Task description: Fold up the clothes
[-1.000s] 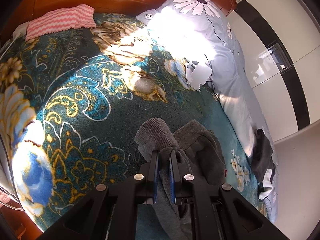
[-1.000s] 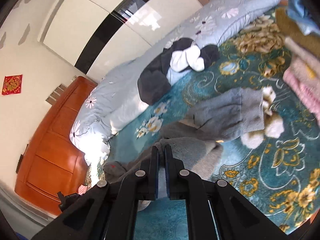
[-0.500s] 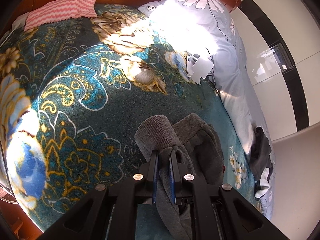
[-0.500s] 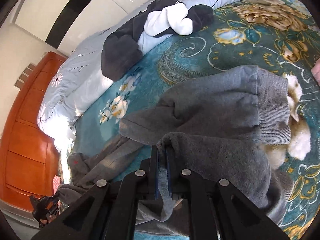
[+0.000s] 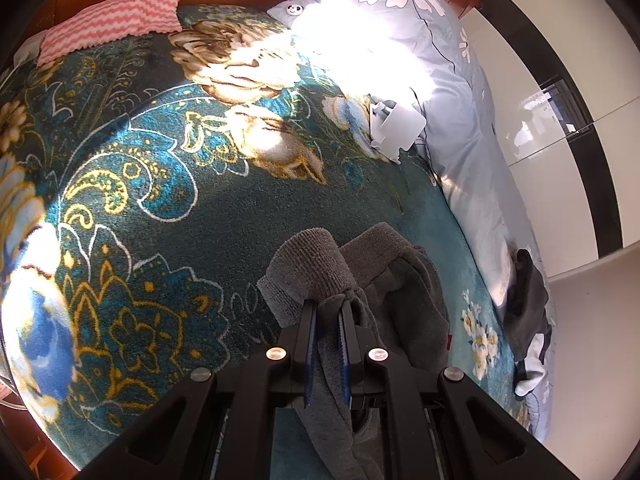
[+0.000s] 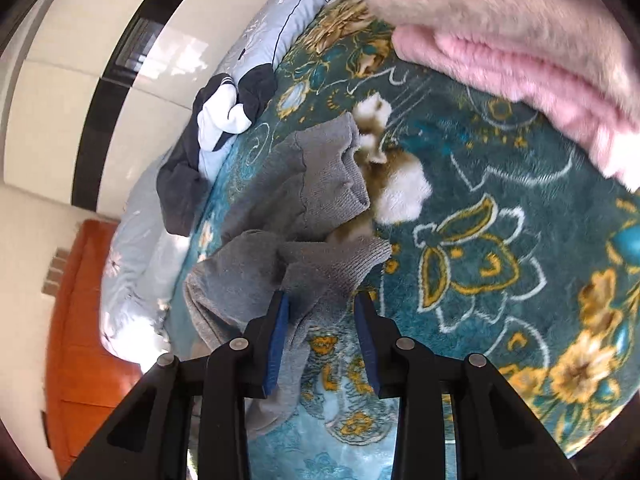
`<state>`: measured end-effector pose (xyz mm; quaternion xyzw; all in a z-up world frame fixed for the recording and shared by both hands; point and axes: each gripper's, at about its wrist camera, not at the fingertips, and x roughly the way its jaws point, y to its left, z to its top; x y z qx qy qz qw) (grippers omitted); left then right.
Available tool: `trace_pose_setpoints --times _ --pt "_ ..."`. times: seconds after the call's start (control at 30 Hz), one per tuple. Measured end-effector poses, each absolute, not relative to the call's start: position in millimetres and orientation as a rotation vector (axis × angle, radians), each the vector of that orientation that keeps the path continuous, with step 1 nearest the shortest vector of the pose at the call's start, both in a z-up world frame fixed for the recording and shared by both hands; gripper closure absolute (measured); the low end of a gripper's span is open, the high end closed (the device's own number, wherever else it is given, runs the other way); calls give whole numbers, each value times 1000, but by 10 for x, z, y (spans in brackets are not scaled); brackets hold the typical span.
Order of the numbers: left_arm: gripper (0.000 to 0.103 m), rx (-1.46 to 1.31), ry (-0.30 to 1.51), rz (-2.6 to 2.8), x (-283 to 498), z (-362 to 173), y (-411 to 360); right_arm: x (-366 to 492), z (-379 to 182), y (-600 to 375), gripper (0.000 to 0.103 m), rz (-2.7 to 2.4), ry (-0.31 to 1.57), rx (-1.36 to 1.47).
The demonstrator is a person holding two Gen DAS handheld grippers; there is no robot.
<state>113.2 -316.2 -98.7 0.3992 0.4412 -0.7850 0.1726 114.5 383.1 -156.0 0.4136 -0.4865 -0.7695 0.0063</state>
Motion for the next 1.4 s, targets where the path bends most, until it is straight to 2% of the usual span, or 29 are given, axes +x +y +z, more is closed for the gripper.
trace_pose_setpoints --times 0.23,0.37,0.47,0.77,0.83,0.87,0.93,1.1,1.23,1.27,1.4 --pt "93 1128 1262 -2214 1196 -965 -3180 1212 -1699 4020 68 -2305 -1763 1202" --pt "91 1128 1293 -2207 1198 -963 -3186 1195 -1707 4037 68 -2256 -1837 1153" --pt "91 1129 1293 -2208 1196 -950 -3181 1214 -1727 4023 63 -2203 -1887 1114" --pt "91 1130 1283 -2218 1180 -931 -3143 1172 -1851 4000 63 -2150 -2034 1110" --pt "91 1128 1276 -2227 1175 -914 -3138 1165 -1840 4004 77 -2171 -2036 1100" --pt "91 1128 1273 -2231 1172 -906 -3134 1156 -1724 4011 87 -2217 -1983 1086" --pt "91 1124 1272 -2236 1161 -890 -3130 1138 -1479 4023 91 -2307 -1869 1057" --pt "92 1038 1246 -2349 1131 -642 -3088 1091 -866 4056 92 -2508 -1571 973" --pt "92 986 1162 -2451 1210 -432 -3080 1453 -375 4191 92 -2647 -1405 745" --pt "92 1003 1138 -2450 1250 -457 -3092 1542 -386 4228 92 -2665 -1392 741" --pt "92 1113 1141 -2361 1468 -791 -3135 1860 -1065 4338 92 -2620 -1489 1027"
